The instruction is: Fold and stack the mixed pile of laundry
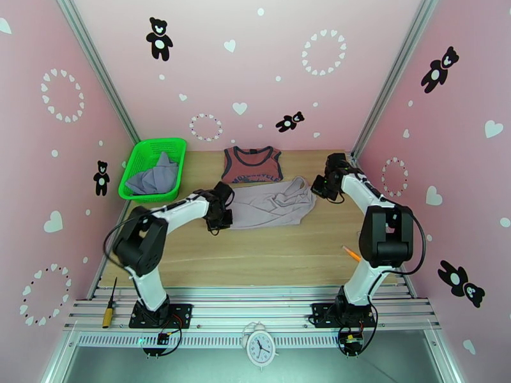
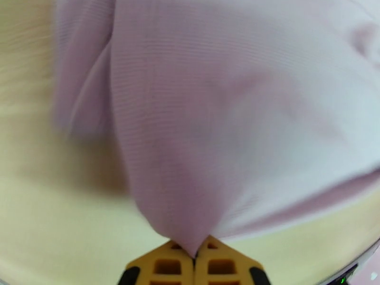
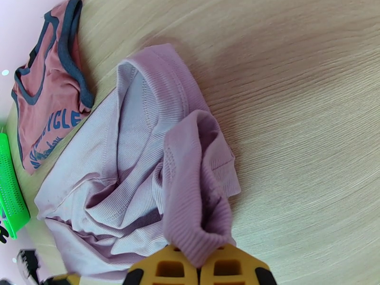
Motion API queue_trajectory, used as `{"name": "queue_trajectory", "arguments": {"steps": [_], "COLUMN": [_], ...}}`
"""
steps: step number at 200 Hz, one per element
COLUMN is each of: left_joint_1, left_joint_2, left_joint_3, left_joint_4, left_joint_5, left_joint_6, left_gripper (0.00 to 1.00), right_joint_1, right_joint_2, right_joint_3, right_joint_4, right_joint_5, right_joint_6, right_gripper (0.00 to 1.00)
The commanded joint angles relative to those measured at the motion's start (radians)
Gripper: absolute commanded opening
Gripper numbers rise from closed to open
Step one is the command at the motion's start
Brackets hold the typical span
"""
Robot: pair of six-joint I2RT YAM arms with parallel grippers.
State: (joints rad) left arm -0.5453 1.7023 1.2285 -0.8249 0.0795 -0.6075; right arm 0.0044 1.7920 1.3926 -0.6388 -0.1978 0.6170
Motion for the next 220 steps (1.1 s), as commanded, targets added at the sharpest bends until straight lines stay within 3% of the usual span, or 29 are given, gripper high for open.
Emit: {"name": "queue_trajectory", "arguments": {"steps": [1, 26, 43, 91, 104, 117, 141, 176, 220], "left_joint_1": [-0.019, -0.018, -0.015, 0.088, 0.13, 0.173, 0.215, 0.197, 0.163], "left_joint_2": [-0.183, -0.284, -0.27, 0.074, 0.181, 0.279, 0.385, 0.25, 0.117], "left_joint_3": [0.075, 0.082, 0.094, 0.273, 0.353, 0.428, 0.499, 0.317, 0.143], "left_joint_4": [-0.175, -0.24, -0.237, -0.163, -0.144, -0.137, -0.124, -0.037, 0.038], "left_joint_5": [-0.031, -0.006, 0.028, 0.095, 0.064, 0.028, -0.018, 0.01, 0.091], "left_joint_6": [0.02, 0.026, 0.045, 0.15, 0.164, 0.17, 0.174, 0.129, 0.088], "left_gripper": [0.0, 0.0, 0.0, 0.0, 0.09, 0.28, 0.49, 0.52, 0.46], "right_joint_1": [-0.003, -0.003, -0.003, -0.004, -0.003, -0.004, -0.004, -0.004, -0.003], "right_joint_2": [-0.056, -0.05, -0.031, 0.05, 0.069, 0.081, 0.095, 0.094, 0.095], "right_joint_3": [-0.007, 0.008, 0.026, 0.087, 0.097, 0.099, 0.096, 0.089, 0.08], "right_joint_4": [-0.024, -0.039, -0.044, -0.042, -0.044, -0.041, -0.037, -0.042, -0.027], "right_joint_5": [0.003, 0.0, 0.001, 0.0, 0.005, 0.011, 0.011, 0.021, 0.002], "right_joint_6": [-0.029, -0.047, -0.053, -0.045, -0.043, -0.04, -0.039, -0.053, -0.042], "right_gripper": [0.0, 0.0, 0.0, 0.0, 0.0, 0.0, 0.0, 0.0, 0.0]}}
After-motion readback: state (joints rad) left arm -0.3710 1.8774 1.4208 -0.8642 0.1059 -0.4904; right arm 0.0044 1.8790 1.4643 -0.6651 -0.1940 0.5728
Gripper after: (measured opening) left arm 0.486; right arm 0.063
